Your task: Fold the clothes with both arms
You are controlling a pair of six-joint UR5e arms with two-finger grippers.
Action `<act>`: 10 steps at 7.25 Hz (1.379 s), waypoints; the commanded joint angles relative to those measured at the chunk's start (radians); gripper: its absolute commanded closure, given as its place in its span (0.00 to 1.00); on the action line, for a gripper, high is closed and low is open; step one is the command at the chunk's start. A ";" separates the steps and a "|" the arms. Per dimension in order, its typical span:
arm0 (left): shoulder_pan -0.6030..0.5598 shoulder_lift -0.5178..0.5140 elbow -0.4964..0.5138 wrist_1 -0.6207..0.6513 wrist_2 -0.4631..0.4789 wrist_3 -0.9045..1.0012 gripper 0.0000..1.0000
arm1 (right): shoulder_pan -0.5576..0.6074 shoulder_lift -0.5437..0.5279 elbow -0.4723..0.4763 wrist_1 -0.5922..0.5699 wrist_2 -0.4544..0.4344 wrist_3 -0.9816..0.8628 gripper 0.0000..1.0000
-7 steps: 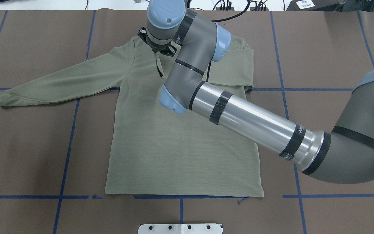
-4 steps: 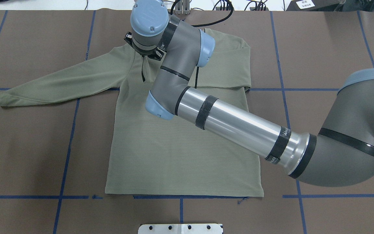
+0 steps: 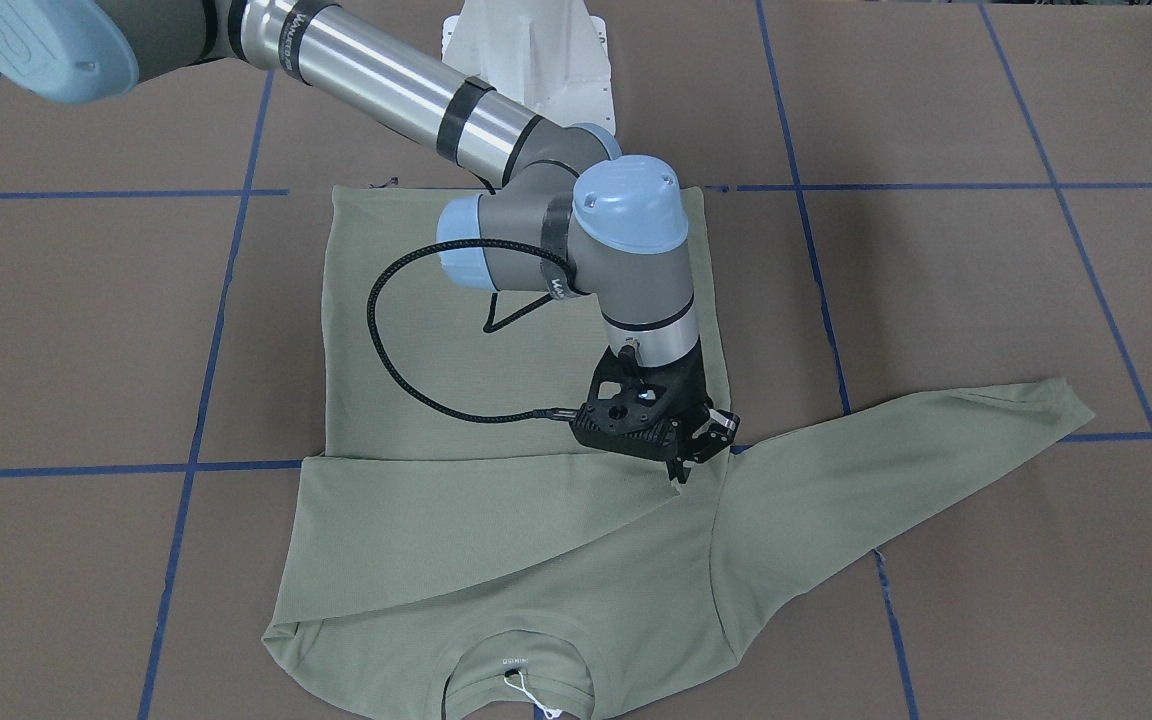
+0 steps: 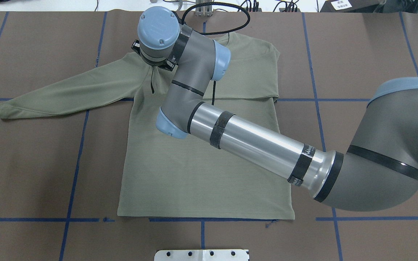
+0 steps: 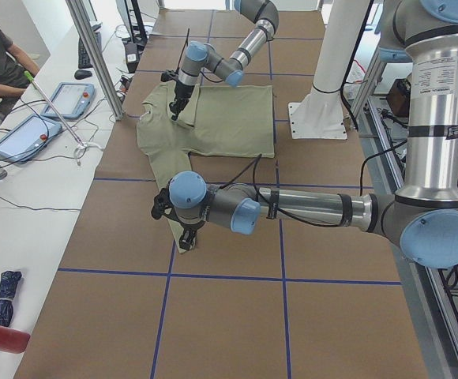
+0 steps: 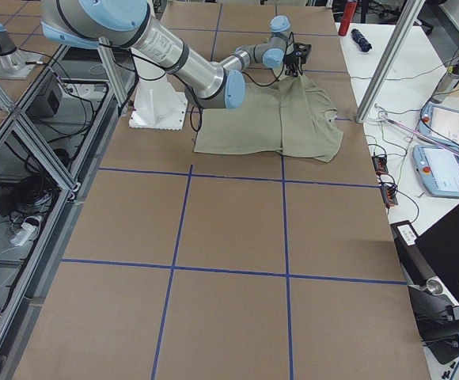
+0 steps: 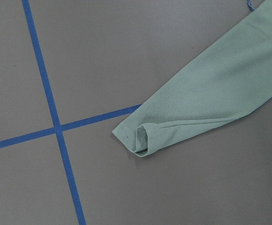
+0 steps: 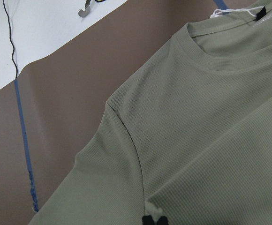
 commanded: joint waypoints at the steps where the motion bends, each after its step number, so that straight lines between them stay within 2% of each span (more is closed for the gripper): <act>1: 0.000 0.004 0.000 0.000 0.000 0.001 0.00 | -0.003 0.016 -0.047 0.042 -0.009 0.002 1.00; 4: 0.000 0.016 0.000 0.000 0.000 0.003 0.00 | -0.012 0.028 -0.084 0.044 -0.047 0.005 1.00; 5: 0.000 0.016 0.000 0.000 0.000 0.002 0.00 | -0.021 0.028 -0.089 0.063 -0.063 0.005 0.92; 6: 0.002 0.016 -0.002 0.000 0.000 0.003 0.00 | -0.030 0.039 -0.133 0.120 -0.083 0.014 0.53; 7: 0.002 0.016 -0.002 0.001 0.000 0.000 0.00 | -0.035 0.075 -0.171 0.120 -0.094 0.015 0.02; 8: 0.026 0.016 0.000 0.004 0.002 -0.003 0.00 | -0.035 0.085 -0.172 0.120 -0.094 0.015 0.01; 10: 0.090 -0.005 0.002 -0.020 0.011 -0.191 0.00 | -0.032 0.080 -0.123 0.117 -0.084 0.029 0.00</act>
